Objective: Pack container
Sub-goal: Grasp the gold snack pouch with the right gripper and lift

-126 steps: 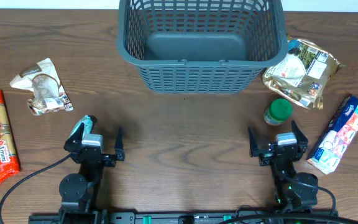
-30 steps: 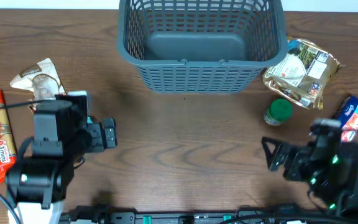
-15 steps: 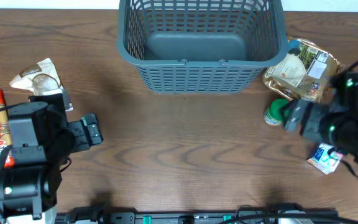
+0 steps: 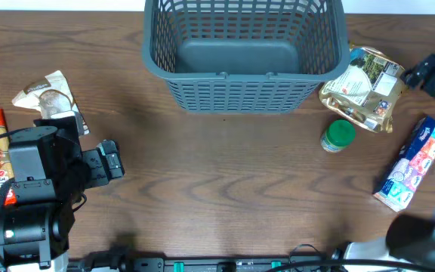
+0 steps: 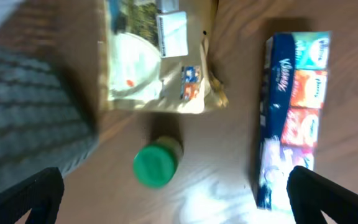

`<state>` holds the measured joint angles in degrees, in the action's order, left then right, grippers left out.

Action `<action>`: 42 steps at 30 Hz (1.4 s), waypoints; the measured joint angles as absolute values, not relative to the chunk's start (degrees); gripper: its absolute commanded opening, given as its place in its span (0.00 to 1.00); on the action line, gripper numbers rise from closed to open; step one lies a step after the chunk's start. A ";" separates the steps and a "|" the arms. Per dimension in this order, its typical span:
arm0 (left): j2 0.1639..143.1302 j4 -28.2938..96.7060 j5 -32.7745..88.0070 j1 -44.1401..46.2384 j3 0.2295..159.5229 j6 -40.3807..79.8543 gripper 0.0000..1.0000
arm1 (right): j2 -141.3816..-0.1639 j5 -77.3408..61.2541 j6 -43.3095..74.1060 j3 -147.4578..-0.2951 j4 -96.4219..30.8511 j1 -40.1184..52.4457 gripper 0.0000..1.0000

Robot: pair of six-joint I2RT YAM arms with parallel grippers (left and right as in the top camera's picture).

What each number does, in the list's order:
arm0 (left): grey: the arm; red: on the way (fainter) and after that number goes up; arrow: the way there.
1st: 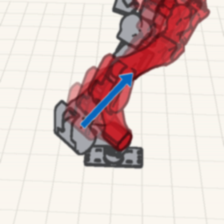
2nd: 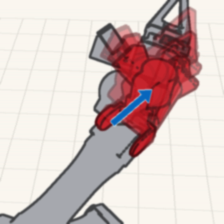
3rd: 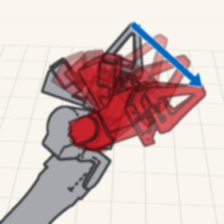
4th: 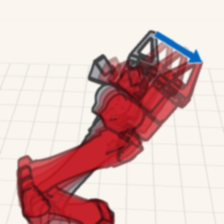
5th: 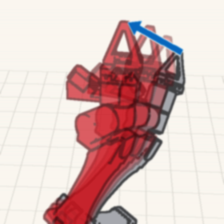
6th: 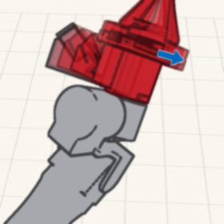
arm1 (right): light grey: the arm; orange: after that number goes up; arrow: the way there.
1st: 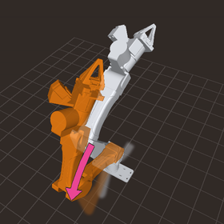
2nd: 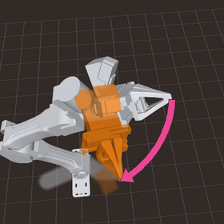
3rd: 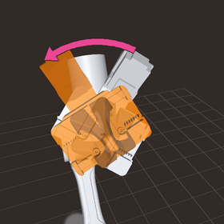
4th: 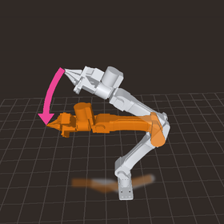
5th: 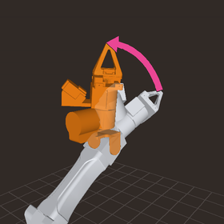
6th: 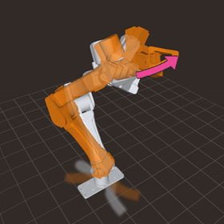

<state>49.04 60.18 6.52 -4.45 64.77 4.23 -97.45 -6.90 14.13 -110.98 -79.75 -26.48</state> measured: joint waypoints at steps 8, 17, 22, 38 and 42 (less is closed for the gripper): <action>49.06 60.20 6.50 -4.47 64.77 3.79 0.98 | -111.07 -8.62 7.60 -111.33 -74.89 -29.78 0.99; 49.04 60.20 6.50 -4.45 64.77 2.92 0.98 | -124.22 -10.76 1.89 -111.63 -68.53 -29.78 0.99; 49.06 60.20 6.50 -4.45 64.77 2.92 0.98 | -129.86 -14.28 0.19 -111.63 -64.47 -29.78 0.99; 49.06 60.23 6.52 -4.45 64.77 2.92 0.98 | -137.23 -24.60 -2.63 -113.43 -61.58 -29.54 0.43; 49.06 60.23 6.52 -4.45 64.77 2.92 0.98 | -137.23 -24.95 -2.59 -113.86 -61.45 -29.56 0.17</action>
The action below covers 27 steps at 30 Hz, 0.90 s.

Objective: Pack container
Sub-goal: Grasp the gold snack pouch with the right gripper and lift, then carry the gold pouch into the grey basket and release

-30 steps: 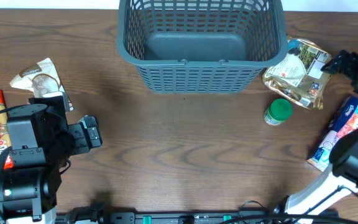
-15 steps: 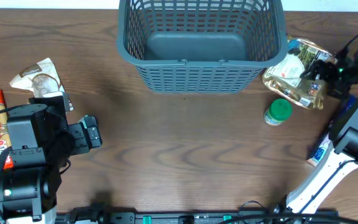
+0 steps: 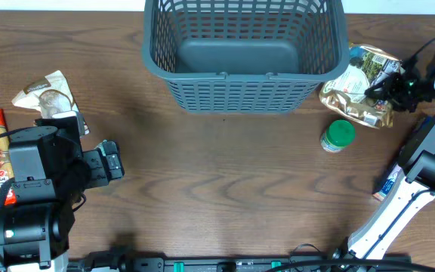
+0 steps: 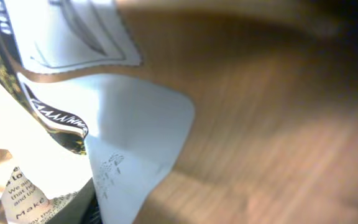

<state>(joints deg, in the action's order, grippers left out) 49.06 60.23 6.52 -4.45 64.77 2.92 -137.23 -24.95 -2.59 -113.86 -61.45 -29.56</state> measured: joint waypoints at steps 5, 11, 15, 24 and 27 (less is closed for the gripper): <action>49.06 60.20 6.50 -4.47 64.77 2.92 0.98 | -137.16 -25.69 -2.98 -114.56 -61.91 -29.58 0.01; 49.06 60.20 6.52 -4.45 64.77 2.92 0.99 | -136.88 -25.71 -3.11 -114.83 -63.09 -29.56 0.01; 49.06 60.23 6.52 -4.45 64.77 2.92 0.98 | -135.66 -24.43 -2.52 -114.65 -64.27 -29.21 0.01; 49.06 60.23 6.50 -4.45 64.77 2.92 0.98 | -119.00 -12.43 3.05 -111.81 -59.13 -28.49 0.01; 49.06 60.23 6.52 -4.45 64.77 2.90 0.98 | -109.82 -11.25 3.86 -111.81 -57.47 -28.69 0.01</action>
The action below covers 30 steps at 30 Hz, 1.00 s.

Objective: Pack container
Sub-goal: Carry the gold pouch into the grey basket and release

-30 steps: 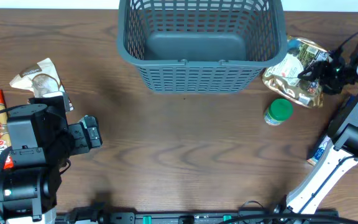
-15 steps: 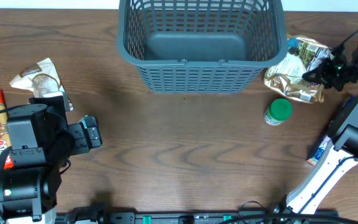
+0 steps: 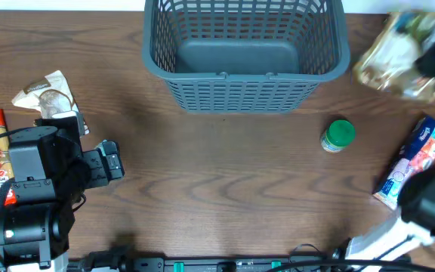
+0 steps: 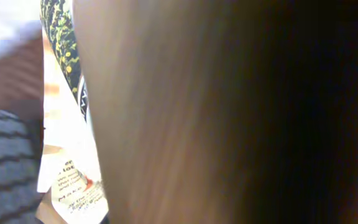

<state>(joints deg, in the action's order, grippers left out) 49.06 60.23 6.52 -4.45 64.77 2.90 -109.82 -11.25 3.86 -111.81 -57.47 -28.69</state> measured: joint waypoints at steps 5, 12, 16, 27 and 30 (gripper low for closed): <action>49.06 60.29 6.50 -4.45 64.77 2.81 0.98 | -95.44 -10.79 4.16 -111.98 -54.85 -27.05 0.01; 49.06 61.54 6.52 -4.45 64.77 2.74 0.98 | -84.29 -11.64 4.03 -112.18 -44.53 -16.78 0.01; 49.06 61.82 6.52 -4.45 64.77 2.74 0.98 | -83.44 -13.37 2.87 -112.40 -42.06 -9.87 0.01; 49.06 62.28 6.52 -4.45 64.77 2.74 0.99 | -101.45 -16.29 -2.04 -113.86 -37.95 9.30 0.01; 49.06 62.63 6.52 -4.45 64.77 2.72 0.99 | -107.37 -15.70 -5.78 -113.84 -39.27 11.73 0.01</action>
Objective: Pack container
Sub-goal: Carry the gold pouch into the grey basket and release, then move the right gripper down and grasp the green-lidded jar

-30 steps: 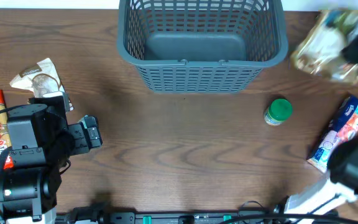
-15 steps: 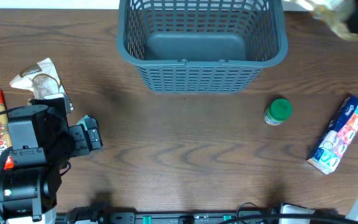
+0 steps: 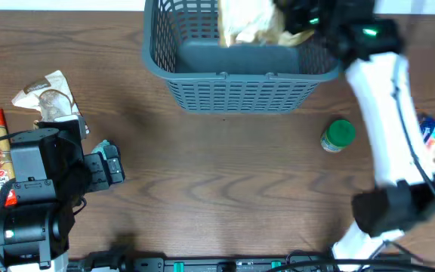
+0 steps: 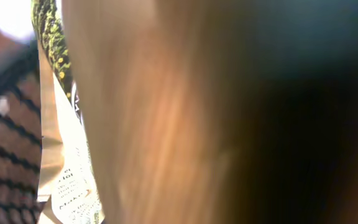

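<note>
The grey mesh basket (image 3: 240,75) stands at the table's far middle. My right gripper (image 3: 299,18) is over its far right corner, shut on the gold snack pouch (image 3: 249,23), which hangs above the basket's inside. In the right wrist view the pouch (image 4: 64,168) fills nearly the whole blurred frame, with basket mesh (image 4: 5,124) at the left; the fingers themselves are hidden. A green-lidded jar (image 3: 339,134) stands on the table right of centre. My left gripper (image 3: 109,162) rests at the left, holding nothing.
A tissue pack (image 3: 433,131) lies at the right edge, partly hidden by my right arm. At the left lie a pale snack bag (image 3: 47,92) and a red pasta box beside the left arm.
My right gripper has carried the gold pouch from the air at the table's far right corner leftward to above the basket. The left arm has stayed put.
My right gripper was first open above the pouch, jar and tissue pack. Then it was down at the pouch on the table beside the basket. Then the pouch was lifted at the far right, and now it hangs over the basket.
</note>
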`<state>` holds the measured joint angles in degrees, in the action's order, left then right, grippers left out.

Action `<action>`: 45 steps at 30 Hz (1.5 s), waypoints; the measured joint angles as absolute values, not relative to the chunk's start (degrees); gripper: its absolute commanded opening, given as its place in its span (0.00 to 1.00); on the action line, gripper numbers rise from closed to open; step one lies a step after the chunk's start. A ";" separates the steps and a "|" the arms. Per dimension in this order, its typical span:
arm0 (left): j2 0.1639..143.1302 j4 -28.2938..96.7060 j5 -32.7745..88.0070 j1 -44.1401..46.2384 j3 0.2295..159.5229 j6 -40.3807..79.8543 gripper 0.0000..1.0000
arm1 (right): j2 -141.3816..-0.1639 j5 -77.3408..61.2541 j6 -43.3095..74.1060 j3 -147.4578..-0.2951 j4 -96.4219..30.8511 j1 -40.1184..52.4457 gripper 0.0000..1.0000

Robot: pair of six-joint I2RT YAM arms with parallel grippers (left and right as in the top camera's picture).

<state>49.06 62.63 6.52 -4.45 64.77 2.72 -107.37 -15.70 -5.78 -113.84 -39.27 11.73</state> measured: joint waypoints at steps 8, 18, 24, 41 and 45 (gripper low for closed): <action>49.06 62.81 6.52 -4.45 64.77 2.50 0.99 | -117.03 -15.27 -10.81 -113.84 -46.70 14.06 0.01; 49.06 62.81 6.50 -4.45 64.77 1.58 0.98 | -122.43 -11.75 -12.25 -114.17 -52.86 14.00 0.77; 49.06 62.81 6.52 -4.45 64.77 1.48 0.98 | -121.36 -11.70 -12.49 -116.62 -53.21 13.96 0.84; 49.06 62.83 6.52 -4.45 64.79 1.48 0.98 | -100.53 2.96 18.90 -137.49 -85.43 -6.20 0.99; 49.06 62.81 6.52 -4.47 64.79 1.45 0.98 | -100.88 4.93 26.44 -137.03 -96.27 -12.43 0.99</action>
<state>49.06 62.81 6.52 -4.47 64.79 1.45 -100.88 4.93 26.44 -137.03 -96.27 -12.43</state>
